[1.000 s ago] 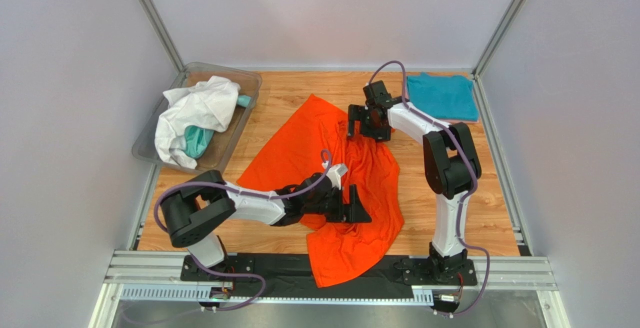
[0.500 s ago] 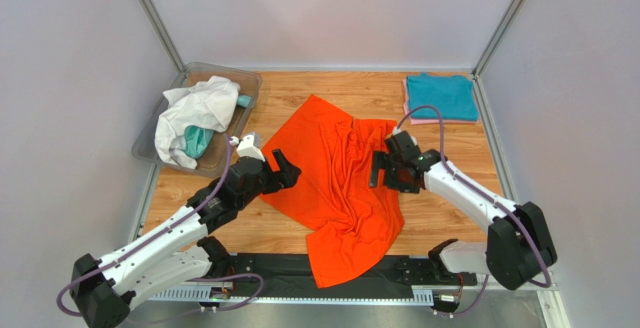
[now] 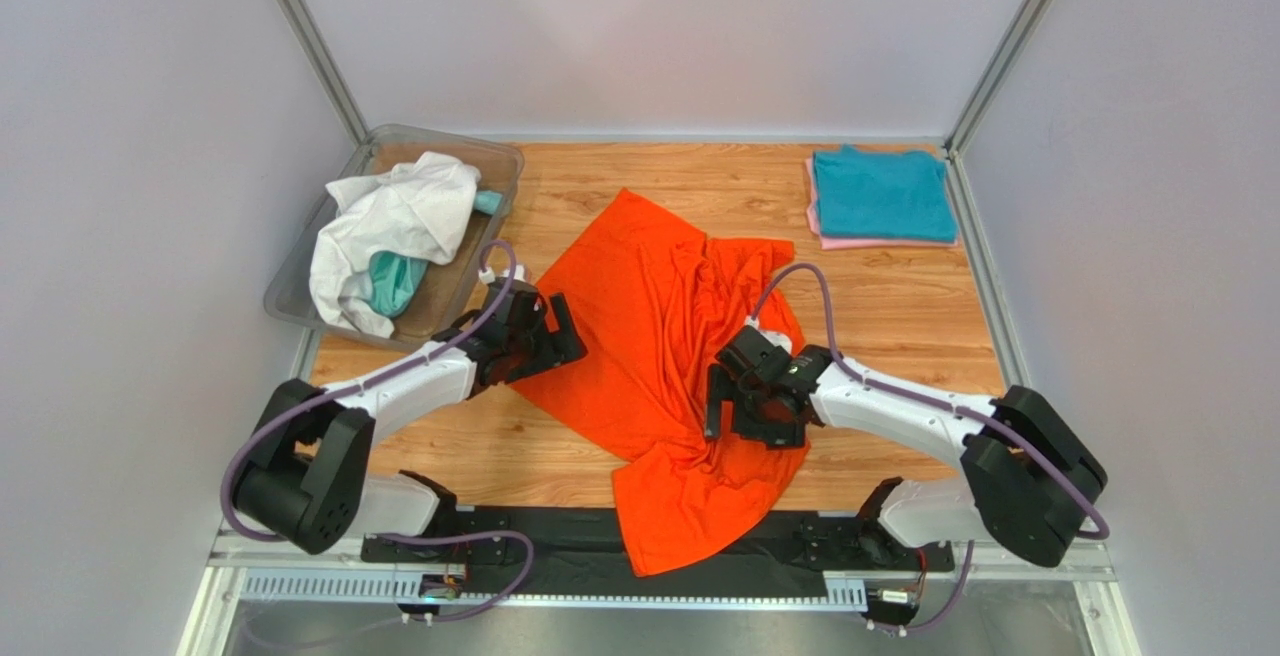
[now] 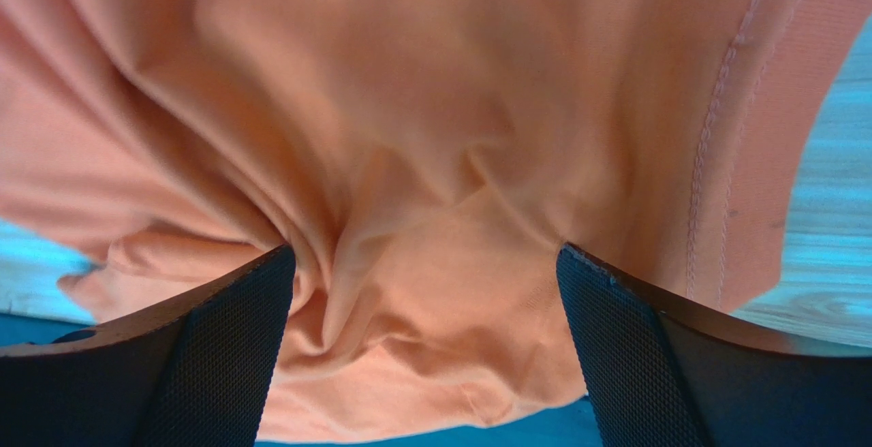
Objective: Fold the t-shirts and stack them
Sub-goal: Flatten the tshirt out
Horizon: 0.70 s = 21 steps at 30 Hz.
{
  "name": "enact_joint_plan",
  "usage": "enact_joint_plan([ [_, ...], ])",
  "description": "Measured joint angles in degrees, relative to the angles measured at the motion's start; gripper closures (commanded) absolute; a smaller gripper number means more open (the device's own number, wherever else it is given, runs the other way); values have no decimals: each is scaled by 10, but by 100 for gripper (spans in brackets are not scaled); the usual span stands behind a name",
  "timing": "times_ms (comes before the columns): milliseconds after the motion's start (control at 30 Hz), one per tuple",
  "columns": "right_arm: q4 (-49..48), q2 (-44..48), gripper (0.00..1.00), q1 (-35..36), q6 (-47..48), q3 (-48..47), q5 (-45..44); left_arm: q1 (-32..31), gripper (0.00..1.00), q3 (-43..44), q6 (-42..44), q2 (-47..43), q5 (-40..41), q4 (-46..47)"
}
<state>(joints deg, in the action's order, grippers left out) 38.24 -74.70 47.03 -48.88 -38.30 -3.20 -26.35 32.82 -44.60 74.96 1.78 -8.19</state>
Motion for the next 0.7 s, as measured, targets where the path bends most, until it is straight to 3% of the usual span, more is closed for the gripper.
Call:
enact_joint_plan([
  [200,-7,-26,0,-48,1,-9,-3,7,9,27,9,50,-33,23],
  [367,-10,-51,0,-124,39,-29,-8,10,10,15,2,41,-62,31],
  [600,-20,-103,0,-257,117,-74,-5,10,10,-56,-25,-61,-79,-9],
  [700,-23,-119,0,-290,143,-89,-1,8,0,-95,-48,-126,-93,-27],
])
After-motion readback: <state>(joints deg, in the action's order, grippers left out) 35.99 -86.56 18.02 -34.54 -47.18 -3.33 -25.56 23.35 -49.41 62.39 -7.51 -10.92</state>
